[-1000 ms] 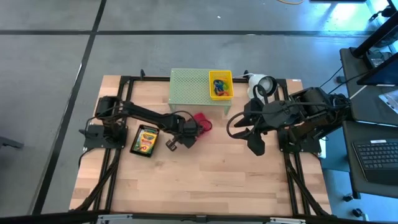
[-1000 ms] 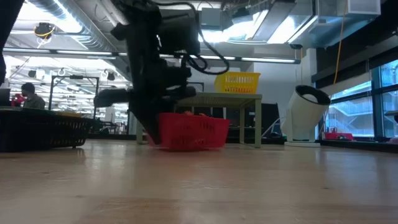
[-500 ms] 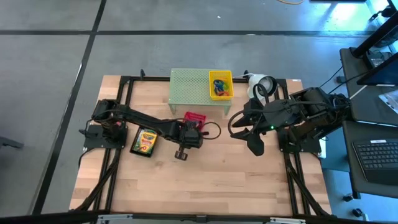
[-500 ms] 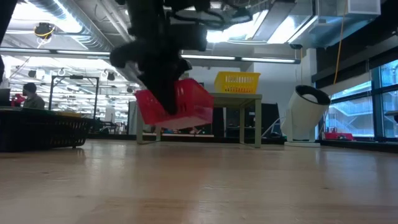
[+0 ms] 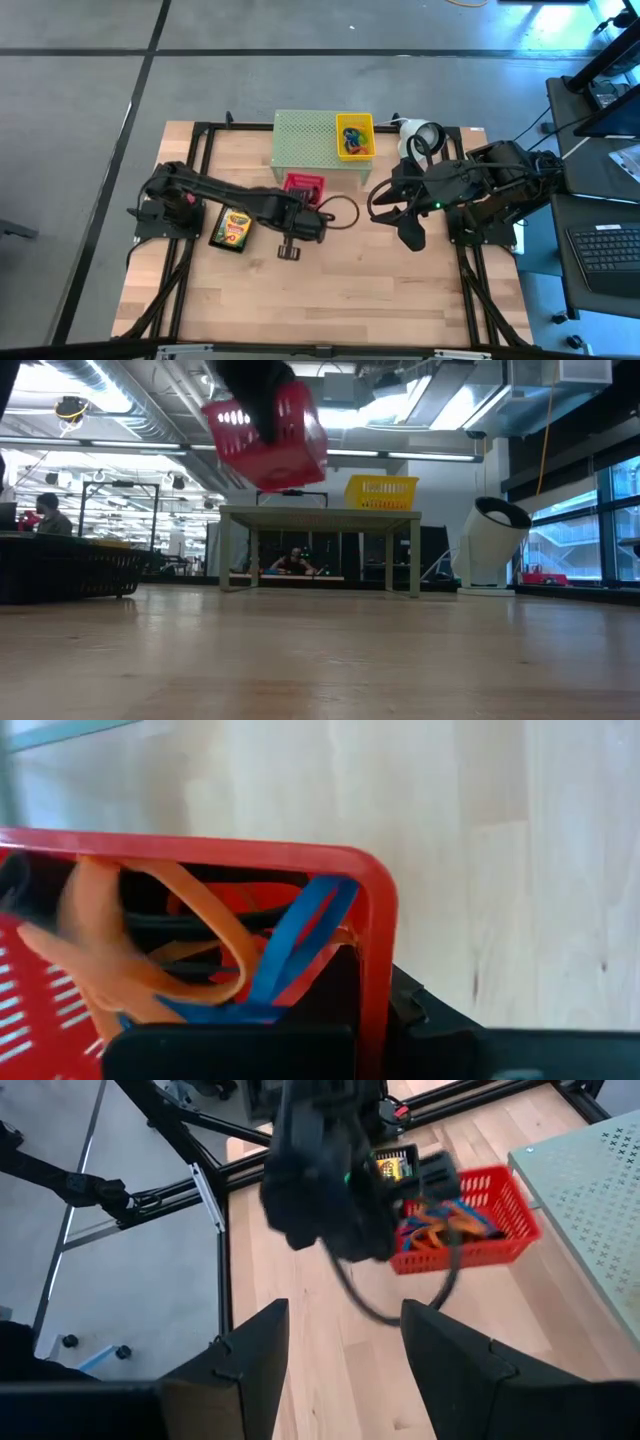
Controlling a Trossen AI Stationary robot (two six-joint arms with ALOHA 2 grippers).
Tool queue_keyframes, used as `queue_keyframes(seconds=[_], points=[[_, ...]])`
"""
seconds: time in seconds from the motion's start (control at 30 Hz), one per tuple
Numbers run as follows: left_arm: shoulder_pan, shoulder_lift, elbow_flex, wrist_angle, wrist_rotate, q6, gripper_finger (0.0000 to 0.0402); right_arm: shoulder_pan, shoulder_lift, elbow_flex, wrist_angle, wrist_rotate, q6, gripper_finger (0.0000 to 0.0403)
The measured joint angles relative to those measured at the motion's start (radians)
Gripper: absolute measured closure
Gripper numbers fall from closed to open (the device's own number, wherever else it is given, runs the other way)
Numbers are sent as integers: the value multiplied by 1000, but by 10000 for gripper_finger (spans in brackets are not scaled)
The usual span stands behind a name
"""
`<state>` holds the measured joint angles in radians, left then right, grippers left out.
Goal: Pick & Place Office Desk Supplies
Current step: Put the red bin on the shelf
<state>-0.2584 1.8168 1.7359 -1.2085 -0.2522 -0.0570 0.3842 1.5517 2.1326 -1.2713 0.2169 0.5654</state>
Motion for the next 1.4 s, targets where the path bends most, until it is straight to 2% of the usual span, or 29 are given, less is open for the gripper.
queue_keyframes(seconds=[0.1,0.4,0.7,0.8,0.93,1.17,1.4], points=[[53,-1,44,-45,-3,14,400,6,0,0,0,0,-1,207],[277,-1,51,-57,21,195,400,44,0,0,4,1,-1,207],[477,36,52,40,100,357,400,65,0,0,5,38,-9,207],[511,56,52,70,127,392,400,65,0,0,6,38,-19,207],[528,80,52,82,106,414,400,65,0,0,6,37,-20,207],[531,81,54,142,113,435,400,65,0,0,7,38,-19,207],[531,82,104,135,97,431,400,65,0,0,7,37,-19,207]])
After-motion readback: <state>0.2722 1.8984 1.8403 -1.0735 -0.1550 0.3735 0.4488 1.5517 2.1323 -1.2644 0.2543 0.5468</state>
